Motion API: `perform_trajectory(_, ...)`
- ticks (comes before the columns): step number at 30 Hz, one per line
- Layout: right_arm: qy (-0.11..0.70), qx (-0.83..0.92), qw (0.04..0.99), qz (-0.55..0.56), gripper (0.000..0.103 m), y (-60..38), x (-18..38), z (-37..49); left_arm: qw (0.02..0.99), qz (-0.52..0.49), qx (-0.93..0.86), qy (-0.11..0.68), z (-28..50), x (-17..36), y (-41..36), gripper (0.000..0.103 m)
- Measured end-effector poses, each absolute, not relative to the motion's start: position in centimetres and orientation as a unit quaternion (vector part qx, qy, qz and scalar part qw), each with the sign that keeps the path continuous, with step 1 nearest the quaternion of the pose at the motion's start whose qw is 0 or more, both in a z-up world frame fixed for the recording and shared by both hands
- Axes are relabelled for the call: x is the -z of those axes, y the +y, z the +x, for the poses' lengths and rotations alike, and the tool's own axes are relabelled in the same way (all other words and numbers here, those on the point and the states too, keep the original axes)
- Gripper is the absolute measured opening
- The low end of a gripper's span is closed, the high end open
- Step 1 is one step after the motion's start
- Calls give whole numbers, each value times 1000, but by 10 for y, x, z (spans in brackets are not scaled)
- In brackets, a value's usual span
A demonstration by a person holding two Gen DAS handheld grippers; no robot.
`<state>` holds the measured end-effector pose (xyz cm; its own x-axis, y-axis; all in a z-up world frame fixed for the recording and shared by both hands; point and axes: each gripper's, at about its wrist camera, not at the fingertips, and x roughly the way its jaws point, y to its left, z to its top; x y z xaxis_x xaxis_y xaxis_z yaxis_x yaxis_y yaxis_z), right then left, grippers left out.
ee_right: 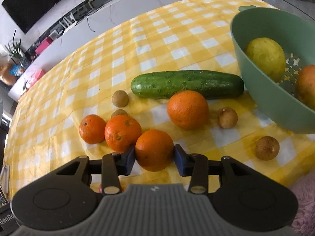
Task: Organize fruits
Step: 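Lift the orange with the right gripper while the left gripper grasps another orange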
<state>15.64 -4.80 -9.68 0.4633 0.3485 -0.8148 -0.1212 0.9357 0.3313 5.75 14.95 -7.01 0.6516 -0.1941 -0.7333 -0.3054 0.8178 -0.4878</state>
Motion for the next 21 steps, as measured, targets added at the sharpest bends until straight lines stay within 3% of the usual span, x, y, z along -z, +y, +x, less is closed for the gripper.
perform_trajectory(16,451,-188,850,197,39,-97,68,143,899,-252,-4,358,65,55,127,84)
perform_trajectory(18,456,-187,844,212,39,-104,70,146,909,-243,-31,338,68,52,123,77)
perform_trajectory(21,469,-189,832,228,39,-110,76,150,915,-224,-37,333,78,52,118,77)
